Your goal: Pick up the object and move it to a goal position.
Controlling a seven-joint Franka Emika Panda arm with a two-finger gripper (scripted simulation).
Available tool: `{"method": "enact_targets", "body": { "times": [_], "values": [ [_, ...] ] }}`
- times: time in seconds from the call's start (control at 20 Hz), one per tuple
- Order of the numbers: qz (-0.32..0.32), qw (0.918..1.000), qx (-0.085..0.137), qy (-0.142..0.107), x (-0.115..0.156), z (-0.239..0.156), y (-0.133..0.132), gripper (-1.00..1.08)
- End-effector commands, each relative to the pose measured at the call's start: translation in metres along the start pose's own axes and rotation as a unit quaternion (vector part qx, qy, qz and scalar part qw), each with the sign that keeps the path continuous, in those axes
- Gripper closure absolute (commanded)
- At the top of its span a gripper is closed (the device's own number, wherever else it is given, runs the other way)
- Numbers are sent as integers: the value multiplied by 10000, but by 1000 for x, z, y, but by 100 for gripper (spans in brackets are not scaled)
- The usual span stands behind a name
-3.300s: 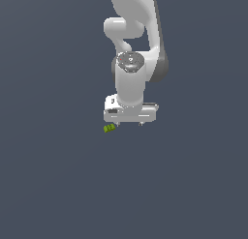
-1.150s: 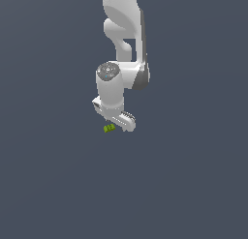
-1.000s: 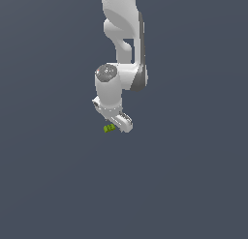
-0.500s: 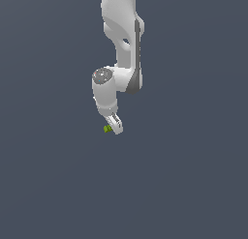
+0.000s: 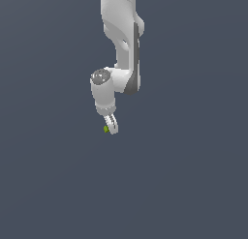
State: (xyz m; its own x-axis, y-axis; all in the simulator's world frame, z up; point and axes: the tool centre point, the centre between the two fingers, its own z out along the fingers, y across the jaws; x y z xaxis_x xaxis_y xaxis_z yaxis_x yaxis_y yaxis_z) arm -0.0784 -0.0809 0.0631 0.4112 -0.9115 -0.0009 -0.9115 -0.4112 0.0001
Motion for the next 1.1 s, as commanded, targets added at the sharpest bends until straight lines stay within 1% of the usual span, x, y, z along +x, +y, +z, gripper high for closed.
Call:
{"method": "enact_targets", "body": {
  "times": [0.0, 0.25, 0.7, 1.0, 1.05],
  "values": [
    [45, 10000, 1, 4, 0, 1, 1, -92],
    [21, 10000, 0, 1, 0, 5, 1, -92],
    [42, 10000, 0, 2, 0, 41, 2, -92],
    [46, 10000, 0, 2, 0, 51, 1, -92],
    [46, 10000, 0, 2, 0, 51, 1, 108]
  ]
}}
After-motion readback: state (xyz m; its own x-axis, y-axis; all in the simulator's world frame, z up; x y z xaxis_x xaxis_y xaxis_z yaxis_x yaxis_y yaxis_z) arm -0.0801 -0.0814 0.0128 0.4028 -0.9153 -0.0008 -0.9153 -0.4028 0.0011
